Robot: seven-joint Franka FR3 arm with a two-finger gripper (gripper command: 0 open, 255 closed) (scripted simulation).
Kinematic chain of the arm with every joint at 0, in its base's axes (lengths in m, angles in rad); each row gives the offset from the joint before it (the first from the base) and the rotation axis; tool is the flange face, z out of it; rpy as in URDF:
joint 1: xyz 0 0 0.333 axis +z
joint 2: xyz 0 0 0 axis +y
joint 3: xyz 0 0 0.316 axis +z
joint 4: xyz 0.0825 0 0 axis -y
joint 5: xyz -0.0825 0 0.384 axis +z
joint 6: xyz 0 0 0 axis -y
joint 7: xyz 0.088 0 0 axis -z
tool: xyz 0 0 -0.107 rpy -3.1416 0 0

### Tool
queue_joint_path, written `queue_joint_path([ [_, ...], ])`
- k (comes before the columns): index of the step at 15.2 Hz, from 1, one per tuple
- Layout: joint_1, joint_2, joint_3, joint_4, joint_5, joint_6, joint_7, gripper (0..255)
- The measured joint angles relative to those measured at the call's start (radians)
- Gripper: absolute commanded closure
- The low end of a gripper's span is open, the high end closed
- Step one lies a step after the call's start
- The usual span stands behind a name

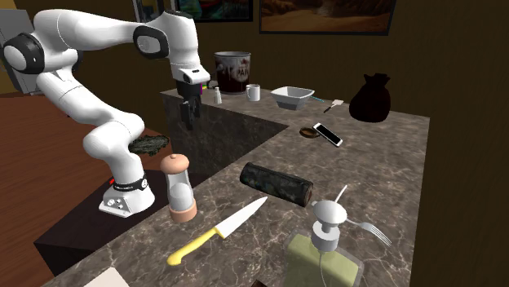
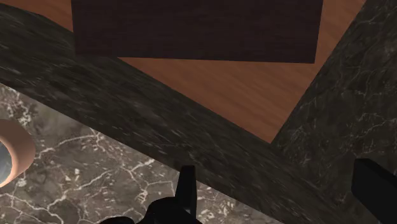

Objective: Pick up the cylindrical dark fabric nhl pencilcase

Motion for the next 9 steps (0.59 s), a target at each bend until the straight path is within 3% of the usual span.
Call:
queue_joint_path([
  [2, -0.002, 0.019, -0.001, 0.009, 0.003, 0.012, 0.004, 0],
  [9, -0.029, 0.260, -0.042, 0.126, 0.030, 0.151, 0.030, 0],
])
